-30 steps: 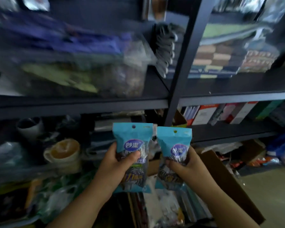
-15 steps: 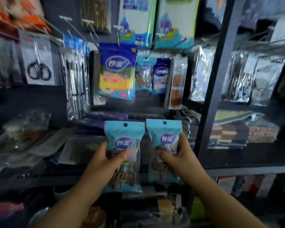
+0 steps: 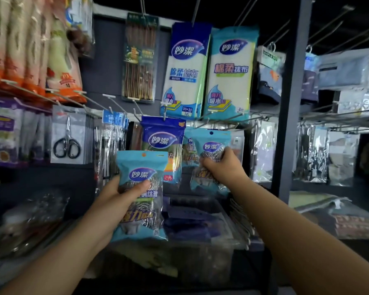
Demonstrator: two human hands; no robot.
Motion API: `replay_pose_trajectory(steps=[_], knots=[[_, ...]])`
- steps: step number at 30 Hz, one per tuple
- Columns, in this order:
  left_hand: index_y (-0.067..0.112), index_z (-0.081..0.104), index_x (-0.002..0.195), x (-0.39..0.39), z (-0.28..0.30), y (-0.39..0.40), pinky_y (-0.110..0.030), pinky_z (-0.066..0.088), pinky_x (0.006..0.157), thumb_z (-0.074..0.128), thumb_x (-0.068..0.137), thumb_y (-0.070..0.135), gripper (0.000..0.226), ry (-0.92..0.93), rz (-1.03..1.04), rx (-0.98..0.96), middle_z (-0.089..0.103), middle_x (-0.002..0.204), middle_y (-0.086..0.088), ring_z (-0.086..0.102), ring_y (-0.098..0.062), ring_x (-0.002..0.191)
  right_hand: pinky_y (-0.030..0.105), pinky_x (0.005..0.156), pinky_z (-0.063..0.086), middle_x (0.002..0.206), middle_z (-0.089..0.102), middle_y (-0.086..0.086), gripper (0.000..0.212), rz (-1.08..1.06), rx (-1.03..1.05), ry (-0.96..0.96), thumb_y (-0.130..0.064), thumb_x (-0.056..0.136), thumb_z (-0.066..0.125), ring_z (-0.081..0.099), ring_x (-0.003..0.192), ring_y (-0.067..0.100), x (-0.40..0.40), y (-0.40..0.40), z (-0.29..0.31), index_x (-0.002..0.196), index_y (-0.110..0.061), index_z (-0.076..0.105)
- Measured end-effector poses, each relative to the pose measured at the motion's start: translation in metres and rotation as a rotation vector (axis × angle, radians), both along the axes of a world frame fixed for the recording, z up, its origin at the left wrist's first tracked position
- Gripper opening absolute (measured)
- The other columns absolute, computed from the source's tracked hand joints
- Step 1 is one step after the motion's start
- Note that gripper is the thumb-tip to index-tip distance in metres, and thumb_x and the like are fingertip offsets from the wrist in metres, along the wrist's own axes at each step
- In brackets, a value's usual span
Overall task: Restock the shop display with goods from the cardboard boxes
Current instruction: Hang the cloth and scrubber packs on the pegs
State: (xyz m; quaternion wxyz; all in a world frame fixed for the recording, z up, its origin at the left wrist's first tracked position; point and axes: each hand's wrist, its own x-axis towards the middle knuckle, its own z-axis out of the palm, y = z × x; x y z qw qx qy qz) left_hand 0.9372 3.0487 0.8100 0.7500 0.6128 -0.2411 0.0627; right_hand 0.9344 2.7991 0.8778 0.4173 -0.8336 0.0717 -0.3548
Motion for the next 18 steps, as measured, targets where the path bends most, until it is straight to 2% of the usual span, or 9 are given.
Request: replay_pose_trajectory(steps=[4, 8, 12, 16, 18], knots=[[0.023, 0.069, 0.095, 0.006, 0.007, 0.004, -0.031, 0.055, 0.053, 0.086, 0.019, 0.065, 0.089, -0.039, -0.008, -0.037, 0.076, 0.086, -0.006, 0.073, -0.024, 0.073, 0.03, 0.07, 0.044, 0.103, 0.059, 0.003, 0.046, 0.004, -0.001, -0.022, -0.037, 0.084, 0.07, 0.058, 0.085, 0.019, 0.015, -0.003, 0.024, 0.115, -0.012, 0.046], [0.021, 0.068, 0.098, 0.011, 0.008, 0.006, -0.032, 0.055, 0.054, 0.087, 0.018, 0.059, 0.091, -0.063, -0.015, -0.037, 0.076, 0.086, -0.007, 0.073, -0.025, 0.073, 0.037, 0.083, 0.051, 0.111, 0.061, 0.005, 0.051, -0.002, 0.003, -0.019, -0.039, 0.081, 0.071, 0.06, 0.098, 0.024, 0.028, -0.006, 0.038, 0.118, -0.013, 0.047], [0.021, 0.067, 0.096, 0.017, 0.008, 0.008, -0.029, 0.055, 0.05, 0.085, 0.011, 0.066, 0.098, -0.075, 0.002, -0.03, 0.075, 0.086, -0.008, 0.073, -0.026, 0.072, 0.045, 0.091, 0.053, 0.111, 0.063, 0.007, 0.055, -0.008, 0.036, 0.003, -0.042, 0.078, 0.073, 0.062, 0.099, 0.027, 0.038, -0.009, 0.042, 0.118, -0.014, 0.048], [0.022, 0.069, 0.095, 0.02, 0.008, 0.008, -0.028, 0.056, 0.052, 0.087, 0.018, 0.063, 0.088, -0.104, 0.002, -0.029, 0.075, 0.088, -0.007, 0.073, -0.024, 0.074, 0.044, 0.091, 0.052, 0.11, 0.061, 0.005, 0.055, -0.017, 0.027, 0.026, -0.043, 0.078, 0.072, 0.061, 0.1, 0.026, 0.042, -0.011, 0.044, 0.119, -0.014, 0.048], [0.021, 0.068, 0.096, 0.021, 0.008, 0.007, -0.032, 0.056, 0.056, 0.091, 0.038, 0.045, 0.066, -0.091, -0.014, -0.048, 0.075, 0.09, -0.009, 0.073, -0.025, 0.075, 0.04, 0.087, 0.053, 0.11, 0.062, 0.005, 0.054, -0.008, 0.021, 0.041, -0.042, 0.08, 0.071, 0.061, 0.098, 0.025, 0.044, -0.012, 0.043, 0.12, -0.014, 0.049]])
